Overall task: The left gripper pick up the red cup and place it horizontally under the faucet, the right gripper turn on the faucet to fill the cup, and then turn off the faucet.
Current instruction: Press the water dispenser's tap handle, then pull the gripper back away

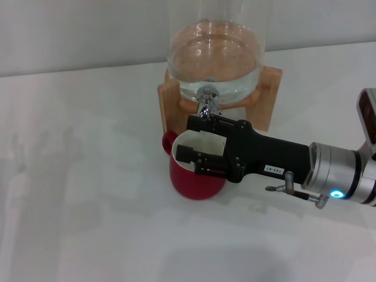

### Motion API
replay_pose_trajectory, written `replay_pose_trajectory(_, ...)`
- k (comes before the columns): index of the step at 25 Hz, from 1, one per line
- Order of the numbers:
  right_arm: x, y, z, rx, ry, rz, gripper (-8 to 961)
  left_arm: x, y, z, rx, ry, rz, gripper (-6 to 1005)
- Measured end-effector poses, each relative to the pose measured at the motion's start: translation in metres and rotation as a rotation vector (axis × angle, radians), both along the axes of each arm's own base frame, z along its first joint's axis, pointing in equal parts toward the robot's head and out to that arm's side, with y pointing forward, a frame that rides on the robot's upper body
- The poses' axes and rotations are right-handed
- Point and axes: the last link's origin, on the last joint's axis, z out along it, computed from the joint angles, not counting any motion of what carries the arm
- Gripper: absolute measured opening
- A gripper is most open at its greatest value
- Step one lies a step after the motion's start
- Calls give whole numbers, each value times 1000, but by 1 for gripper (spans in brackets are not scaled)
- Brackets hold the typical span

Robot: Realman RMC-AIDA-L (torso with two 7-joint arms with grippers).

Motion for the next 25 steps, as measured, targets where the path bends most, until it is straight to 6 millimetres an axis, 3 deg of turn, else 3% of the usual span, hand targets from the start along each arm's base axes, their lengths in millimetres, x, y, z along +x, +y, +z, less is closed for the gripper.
replay_pose_trajectory(25, 3, 5, 1, 24, -8, -32, 748, 0, 1, 0, 0, 0, -2, 440)
